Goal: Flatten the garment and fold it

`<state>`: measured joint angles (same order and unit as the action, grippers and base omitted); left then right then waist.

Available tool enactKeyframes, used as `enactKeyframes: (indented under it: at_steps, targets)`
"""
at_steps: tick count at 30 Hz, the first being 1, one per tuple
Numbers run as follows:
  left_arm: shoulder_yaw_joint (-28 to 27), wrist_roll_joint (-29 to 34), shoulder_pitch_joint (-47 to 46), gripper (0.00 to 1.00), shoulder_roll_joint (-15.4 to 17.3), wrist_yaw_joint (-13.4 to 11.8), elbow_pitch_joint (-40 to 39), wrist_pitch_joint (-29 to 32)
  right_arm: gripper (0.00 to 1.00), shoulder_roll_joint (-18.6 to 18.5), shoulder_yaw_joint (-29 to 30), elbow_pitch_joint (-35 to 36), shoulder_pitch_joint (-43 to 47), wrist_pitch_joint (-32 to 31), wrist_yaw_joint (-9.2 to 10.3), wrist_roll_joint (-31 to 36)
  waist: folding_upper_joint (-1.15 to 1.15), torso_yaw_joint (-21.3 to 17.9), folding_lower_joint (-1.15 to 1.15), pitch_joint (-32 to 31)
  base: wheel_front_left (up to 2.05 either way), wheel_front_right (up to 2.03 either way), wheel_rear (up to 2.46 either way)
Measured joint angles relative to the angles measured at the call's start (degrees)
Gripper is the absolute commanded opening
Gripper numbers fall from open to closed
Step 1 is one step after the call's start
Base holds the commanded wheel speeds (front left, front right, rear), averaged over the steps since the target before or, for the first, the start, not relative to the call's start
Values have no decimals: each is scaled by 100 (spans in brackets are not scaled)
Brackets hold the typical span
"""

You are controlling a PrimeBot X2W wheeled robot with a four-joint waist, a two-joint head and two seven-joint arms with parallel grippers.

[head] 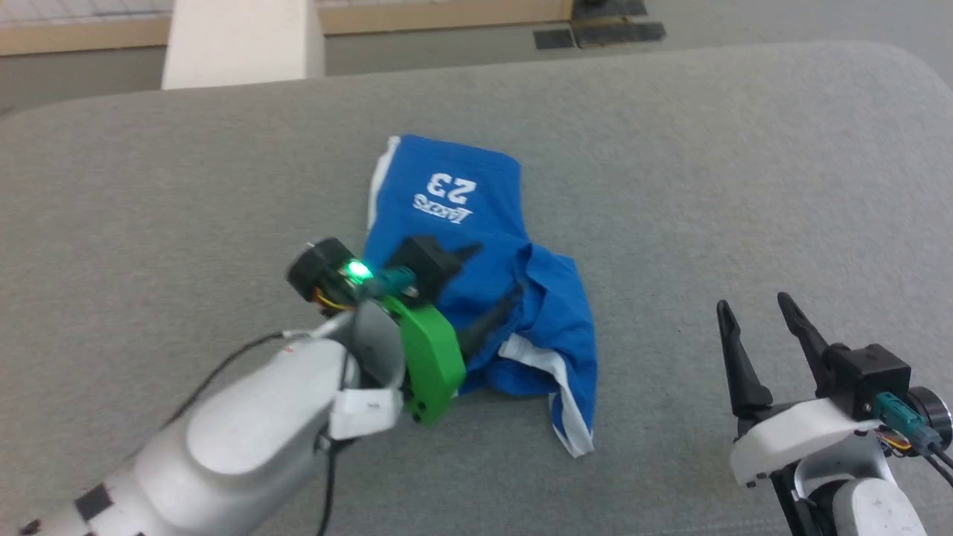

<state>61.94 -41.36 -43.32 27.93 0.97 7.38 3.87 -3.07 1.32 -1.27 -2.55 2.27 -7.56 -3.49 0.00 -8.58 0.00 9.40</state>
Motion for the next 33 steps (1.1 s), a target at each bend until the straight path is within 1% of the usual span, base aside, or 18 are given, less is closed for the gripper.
enactKeyframes:
  at_steps: [1,3,6,10,12,16,19,21,24,27,30,33]
  targets:
    - [-87,-22,-1,100,48,-71,-32,-55,100,1,0,4,25,-15,0,4,0,54,0,-45,0,0,0]
    - [-332,-68,10,100,194,-320,-66,-209,100,2,11,19,90,-71,0,30,0,191,0,-161,0,0,0]
    - [-701,-132,137,100,415,-744,-62,-557,100,2,35,62,200,-135,0,42,0,380,0,-323,0,0,0]
    - [-1034,-162,628,100,720,-1324,-114,-1100,100,3,62,164,356,-211,0,42,0,631,0,-518,0,0,0]
    - [-1236,-242,967,100,788,-1637,-229,-1394,100,3,64,203,417,-235,0,42,0,737,0,-599,0,0,0]
    - [-1448,-307,1667,100,936,-2192,-476,-1677,100,4,74,268,532,-279,0,41,0,928,0,-743,0,0,0]
    - [-1513,-225,2156,100,1034,-2476,-610,-1785,100,4,59,307,584,-310,0,41,0,1019,0,-843,0,0,0]
    - [-1606,-100,2459,100,1039,-2662,-742,-1818,100,5,49,326,646,-327,0,41,0,1063,0,-906,0,0,0]
    - [-1682,191,2755,100,1038,-2826,-956,-1836,100,4,47,350,702,-330,0,41,0,1102,0,-972,0,0,0]
    - [-1775,508,2956,100,998,-2877,-1150,-1844,100,4,40,366,734,-357,0,41,0,1121,0,-999,0,0,0]
    - [-1863,697,3075,100,940,-2866,-1203,-1859,100,4,35,386,737,-381,0,41,0,1127,0,-995,0,0,0]
    - [-1938,798,3102,100,871,-2767,-1216,-1859,100,4,11,412,740,-426,0,45,0,1136,0,-977,0,0,0]
